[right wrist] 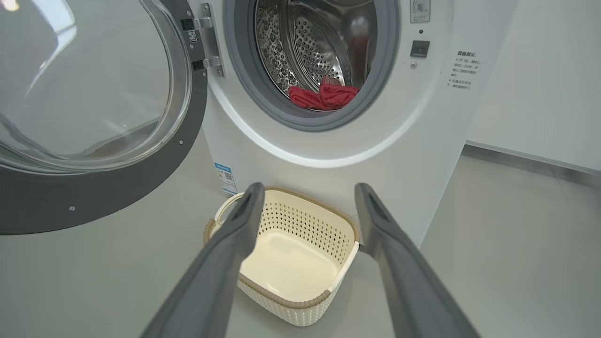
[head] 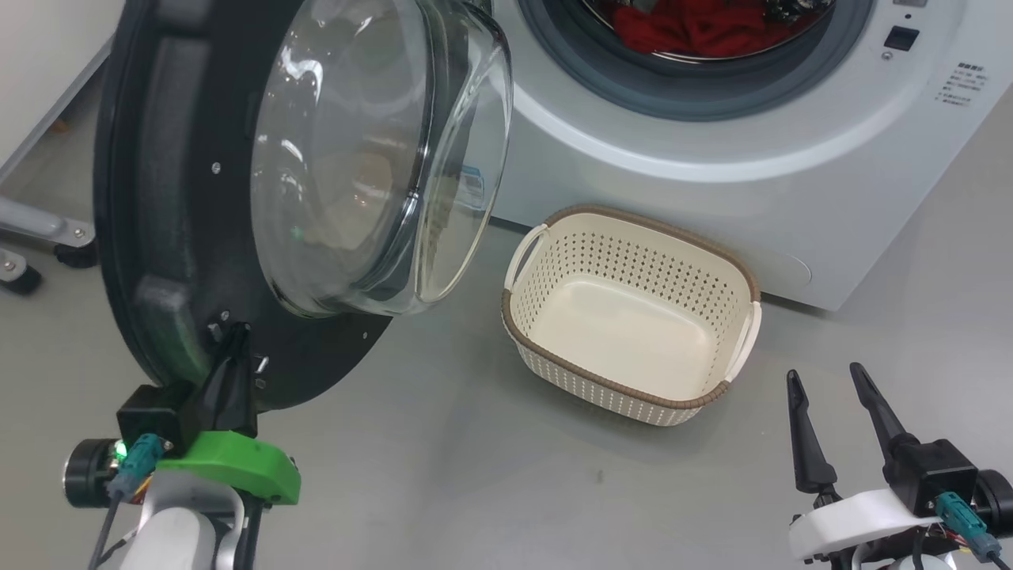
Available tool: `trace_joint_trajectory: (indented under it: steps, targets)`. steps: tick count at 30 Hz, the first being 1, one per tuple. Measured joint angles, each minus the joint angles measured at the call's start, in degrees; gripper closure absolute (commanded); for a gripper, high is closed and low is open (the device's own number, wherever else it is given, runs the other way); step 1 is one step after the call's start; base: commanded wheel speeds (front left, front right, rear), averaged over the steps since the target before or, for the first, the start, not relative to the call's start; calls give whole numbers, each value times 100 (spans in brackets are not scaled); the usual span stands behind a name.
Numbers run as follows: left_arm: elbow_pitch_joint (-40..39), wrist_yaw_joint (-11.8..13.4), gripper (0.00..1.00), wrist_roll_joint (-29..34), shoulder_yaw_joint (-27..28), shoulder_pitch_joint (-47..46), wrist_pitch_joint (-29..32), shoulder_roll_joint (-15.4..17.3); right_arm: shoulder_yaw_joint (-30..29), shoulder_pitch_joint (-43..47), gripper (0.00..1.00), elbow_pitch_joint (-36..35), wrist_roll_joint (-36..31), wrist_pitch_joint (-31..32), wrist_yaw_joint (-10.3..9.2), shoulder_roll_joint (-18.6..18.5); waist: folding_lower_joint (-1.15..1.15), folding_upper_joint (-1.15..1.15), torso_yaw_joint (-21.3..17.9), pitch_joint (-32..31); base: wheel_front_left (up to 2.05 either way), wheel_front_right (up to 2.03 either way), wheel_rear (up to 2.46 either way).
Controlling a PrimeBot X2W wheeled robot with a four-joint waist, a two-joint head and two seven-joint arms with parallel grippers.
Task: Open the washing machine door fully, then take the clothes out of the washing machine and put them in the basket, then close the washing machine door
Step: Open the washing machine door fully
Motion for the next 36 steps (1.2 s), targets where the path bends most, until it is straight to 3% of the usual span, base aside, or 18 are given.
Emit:
trace_joint_trajectory:
  steps: [30,36]
  targets:
    - [1316,98,100,-404,1602,-1306,-356,474,-35,-613,0,-234,-44,54,0,-146,0,0,-491,1019,0,0,0]
    - [1593,100,100,-404,1714,-1499,-409,549,-68,-662,0,-196,-43,53,0,-167,0,0,-534,1071,0,0,0]
